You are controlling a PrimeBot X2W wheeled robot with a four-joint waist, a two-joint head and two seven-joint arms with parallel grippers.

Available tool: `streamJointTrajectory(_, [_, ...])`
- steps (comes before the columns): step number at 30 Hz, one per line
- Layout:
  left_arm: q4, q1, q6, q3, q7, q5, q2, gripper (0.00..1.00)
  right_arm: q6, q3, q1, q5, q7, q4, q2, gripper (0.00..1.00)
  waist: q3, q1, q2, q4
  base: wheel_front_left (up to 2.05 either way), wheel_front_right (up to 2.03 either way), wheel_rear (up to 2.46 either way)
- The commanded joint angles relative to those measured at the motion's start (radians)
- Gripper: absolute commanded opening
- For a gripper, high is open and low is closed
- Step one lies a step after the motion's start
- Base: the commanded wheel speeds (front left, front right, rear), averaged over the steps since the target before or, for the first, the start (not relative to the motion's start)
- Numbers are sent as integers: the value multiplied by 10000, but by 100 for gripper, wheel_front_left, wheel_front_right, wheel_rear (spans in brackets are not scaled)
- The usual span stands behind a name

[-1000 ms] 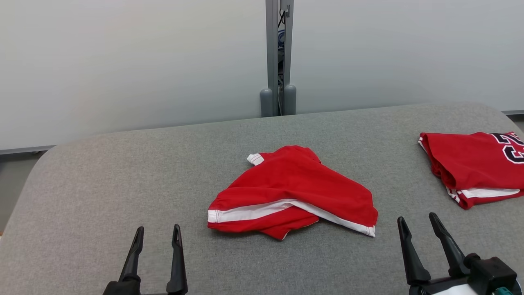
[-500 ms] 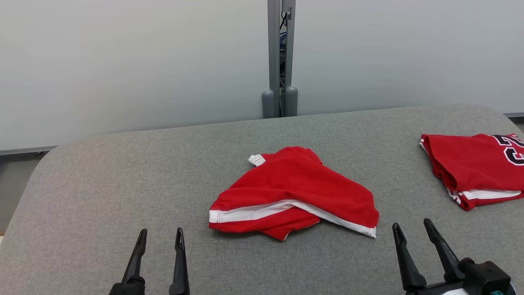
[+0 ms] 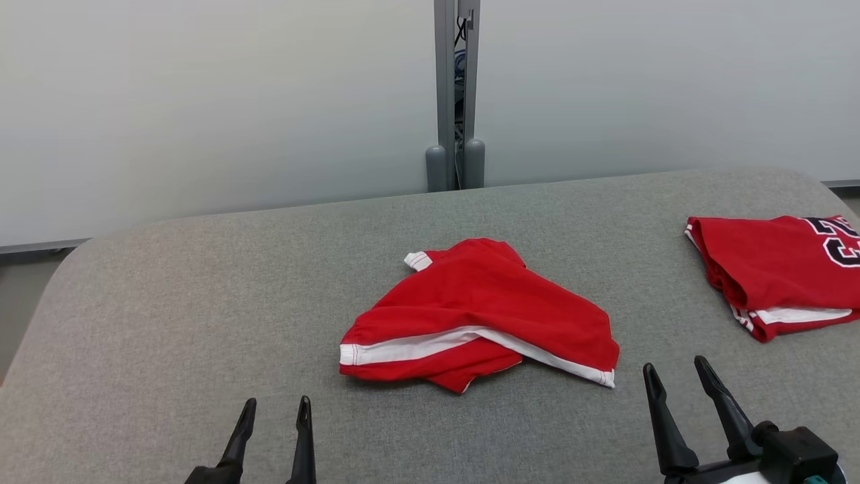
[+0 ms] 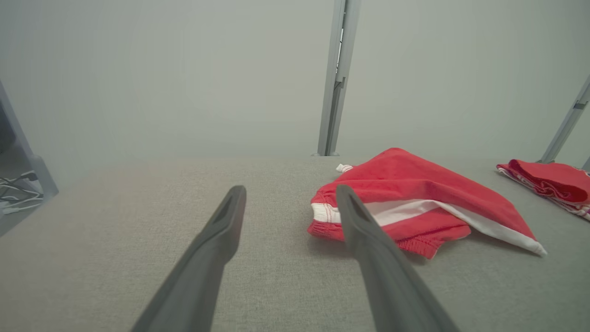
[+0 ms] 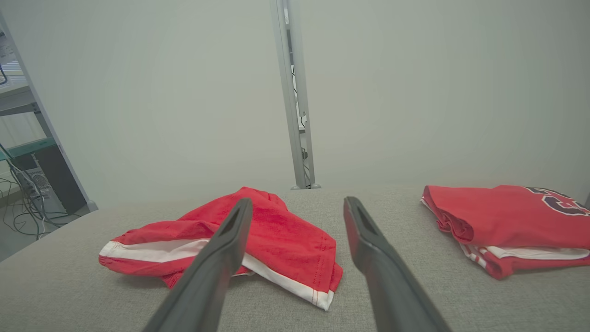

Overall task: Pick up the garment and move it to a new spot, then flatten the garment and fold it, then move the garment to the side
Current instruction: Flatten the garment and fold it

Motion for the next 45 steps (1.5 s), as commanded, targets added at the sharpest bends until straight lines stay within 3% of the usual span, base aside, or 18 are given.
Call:
streamJointTrajectory(1, [334,-359,-208,-22,-38,-457,30,100,-3,9,-86,33,-56,-9,-26,100,69,0,-1,-12,0,0,0])
streamJointTrajectory(8, [2624,-1878,-1195,-867,317,-1745,38,100,-3,183,-242,-27,-56,74,-44,100,463,0,-1,-75,0,0,0])
streamJointTrajectory(11, [3254,-2569,-1304,-1029,655,-1890,37,100,-3,246,-363,-11,-56,63,-106,100,630,0,-1,-124,0,0,0])
streamJointTrajectory(20, [4202,-4161,-679,-1187,2121,-2237,27,100,-3,340,-547,39,-56,88,-256,100,1090,0,-1,-222,0,0,0])
streamJointTrajectory(33, [4699,-5191,-154,-1292,3758,-2465,41,100,-3,436,-949,65,-56,39,-343,100,1691,0,-1,-390,0,0,0])
streamJointTrajectory(34, [4712,-5210,-99,-1284,3839,-2459,59,83,-3,438,-972,57,-56,41,-350,100,1722,0,-1,-402,0,0,0])
streamJointTrajectory(36, [4776,-5258,47,-1254,3963,-2473,72,34,-3,448,-1004,62,-56,31,-373,100,1780,0,-1,-425,0,0,0])
streamJointTrajectory(37, [4791,-5254,92,-1236,4052,-2506,83,0,-3,450,-1009,68,-56,27,-383,100,1813,0,-1,-437,0,0,0])
streamJointTrajectory(45, [4362,-4832,419,-1165,4376,-2648,163,0,-3,474,-1105,111,-56,144,-391,100,1882,0,-1,-431,0,0,0])
